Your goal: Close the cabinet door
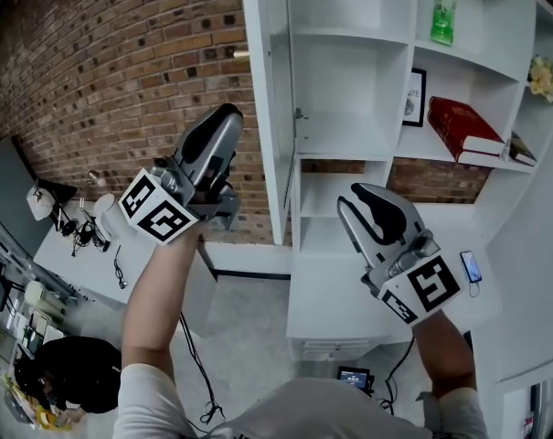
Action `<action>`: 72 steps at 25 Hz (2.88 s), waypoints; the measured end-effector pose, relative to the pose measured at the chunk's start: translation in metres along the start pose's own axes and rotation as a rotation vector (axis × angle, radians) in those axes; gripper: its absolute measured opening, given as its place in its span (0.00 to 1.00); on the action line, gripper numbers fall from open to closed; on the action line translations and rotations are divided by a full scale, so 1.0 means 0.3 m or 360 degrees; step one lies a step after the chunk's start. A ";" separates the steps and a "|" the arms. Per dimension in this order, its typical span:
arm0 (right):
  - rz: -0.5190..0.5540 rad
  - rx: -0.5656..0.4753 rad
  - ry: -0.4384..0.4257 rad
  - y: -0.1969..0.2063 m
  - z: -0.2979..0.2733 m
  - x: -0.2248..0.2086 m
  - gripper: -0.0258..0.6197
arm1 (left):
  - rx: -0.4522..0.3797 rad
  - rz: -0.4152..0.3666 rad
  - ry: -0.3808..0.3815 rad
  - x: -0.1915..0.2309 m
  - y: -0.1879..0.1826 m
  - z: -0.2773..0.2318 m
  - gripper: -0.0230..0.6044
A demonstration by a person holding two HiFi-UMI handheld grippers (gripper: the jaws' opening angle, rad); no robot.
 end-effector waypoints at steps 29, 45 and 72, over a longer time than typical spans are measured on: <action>0.0125 0.0011 0.0043 -0.062 -0.084 0.070 0.19 | -0.0141 0.0246 0.0403 0.081 -0.112 -0.235 0.18; 0.0122 0.0058 0.0133 -0.025 -0.081 0.079 0.19 | -0.0088 0.0192 0.0293 0.012 -0.080 -0.287 0.17; 0.0055 -0.0009 0.0129 0.080 0.086 -0.215 0.19 | 0.0009 -0.0159 -0.0004 -0.194 0.075 -0.543 0.16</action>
Point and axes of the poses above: the fingertips, and each gripper's own axes: z backward along the fingers, x to its left, y out of its underside, the point moved 8 cm from there along z, backward along the fingers, and after that the axes turned 6 degrees about z, right-handed, at the moved point
